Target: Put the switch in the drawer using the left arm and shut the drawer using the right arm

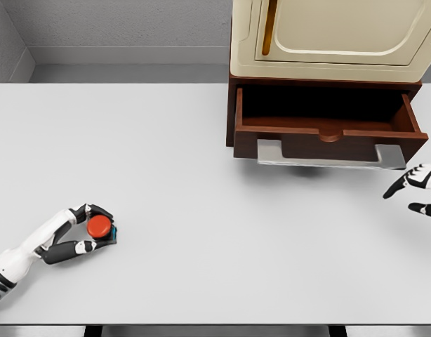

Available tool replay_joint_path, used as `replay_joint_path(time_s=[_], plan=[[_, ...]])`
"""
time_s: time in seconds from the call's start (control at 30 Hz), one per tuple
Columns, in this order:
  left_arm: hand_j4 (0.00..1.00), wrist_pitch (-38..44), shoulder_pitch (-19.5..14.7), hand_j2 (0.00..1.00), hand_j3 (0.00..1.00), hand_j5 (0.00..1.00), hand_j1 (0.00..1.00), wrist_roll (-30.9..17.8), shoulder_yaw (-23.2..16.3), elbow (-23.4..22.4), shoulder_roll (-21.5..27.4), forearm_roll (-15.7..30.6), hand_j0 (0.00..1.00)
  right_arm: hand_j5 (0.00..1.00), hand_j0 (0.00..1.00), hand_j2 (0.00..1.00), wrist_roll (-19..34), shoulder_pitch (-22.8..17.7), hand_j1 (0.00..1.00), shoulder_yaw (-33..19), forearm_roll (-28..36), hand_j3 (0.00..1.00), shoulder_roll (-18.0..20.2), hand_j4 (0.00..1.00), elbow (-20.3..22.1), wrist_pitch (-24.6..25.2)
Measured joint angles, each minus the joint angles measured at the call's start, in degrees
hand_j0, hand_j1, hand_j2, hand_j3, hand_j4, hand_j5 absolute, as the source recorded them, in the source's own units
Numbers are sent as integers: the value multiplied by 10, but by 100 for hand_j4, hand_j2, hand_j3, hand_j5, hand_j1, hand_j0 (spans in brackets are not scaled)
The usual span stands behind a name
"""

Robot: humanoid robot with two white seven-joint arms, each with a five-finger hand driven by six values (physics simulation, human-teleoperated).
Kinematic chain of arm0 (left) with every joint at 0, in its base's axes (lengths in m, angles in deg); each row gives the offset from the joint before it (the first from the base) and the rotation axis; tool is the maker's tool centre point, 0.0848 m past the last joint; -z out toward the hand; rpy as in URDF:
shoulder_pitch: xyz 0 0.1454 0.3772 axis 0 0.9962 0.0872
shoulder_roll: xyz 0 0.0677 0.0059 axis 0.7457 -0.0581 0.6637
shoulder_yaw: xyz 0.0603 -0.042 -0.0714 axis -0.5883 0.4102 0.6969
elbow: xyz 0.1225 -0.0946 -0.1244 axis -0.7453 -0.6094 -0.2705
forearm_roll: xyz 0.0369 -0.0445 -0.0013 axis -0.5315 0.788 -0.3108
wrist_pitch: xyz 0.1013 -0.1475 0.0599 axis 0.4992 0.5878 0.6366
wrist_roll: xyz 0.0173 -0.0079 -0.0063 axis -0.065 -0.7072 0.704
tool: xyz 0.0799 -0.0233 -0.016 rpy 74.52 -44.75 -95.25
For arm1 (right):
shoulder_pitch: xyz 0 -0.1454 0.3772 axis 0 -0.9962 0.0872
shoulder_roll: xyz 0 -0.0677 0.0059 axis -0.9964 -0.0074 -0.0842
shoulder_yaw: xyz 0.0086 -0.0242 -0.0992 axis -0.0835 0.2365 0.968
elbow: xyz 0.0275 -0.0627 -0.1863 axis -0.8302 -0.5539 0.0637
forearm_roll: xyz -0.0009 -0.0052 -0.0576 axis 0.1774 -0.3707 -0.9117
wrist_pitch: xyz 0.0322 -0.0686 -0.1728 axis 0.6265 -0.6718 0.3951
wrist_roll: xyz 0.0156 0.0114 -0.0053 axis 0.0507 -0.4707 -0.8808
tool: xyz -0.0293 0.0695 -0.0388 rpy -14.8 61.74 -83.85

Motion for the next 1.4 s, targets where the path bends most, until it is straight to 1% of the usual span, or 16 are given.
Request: replay_joint_path(time_s=[0.1,0.2,0.4,0.6,0.87,1.1,1.2,1.4], plan=[[38,0,-3,38,38,38,38,1,2,5,0,-2,38,62,62,62,0,0,62,3,0,62,0,62,0,0],[37,0,-23,37,37,37,37,2,6,10,0,-2,37,62,62,62,0,0,62,5,0,62,0,62,0,0],[35,0,-44,35,35,35,35,3,7,28,-3,-2,35,62,62,62,0,2,62,8,0,62,0,62,0,0],[30,0,-65,30,30,30,30,3,7,47,-9,-3,30,62,62,62,0,3,62,10,0,62,0,62,0,0],[29,0,-109,29,29,29,29,0,5,63,-43,-3,29,62,62,62,0,4,62,11,0,62,0,62,0,0],[29,0,-139,29,29,29,29,-1,1,72,-75,-5,29,62,62,62,0,8,62,20,0,62,0,62,0,0],[29,0,-160,29,29,29,29,-1,1,74,-87,-7,29,62,62,62,0,8,62,21,0,62,0,62,0,0],[29,0,-189,29,29,29,29,-2,1,74,-121,-27,29,62,62,62,0,8,62,21,0,62,0,62,0,0]])
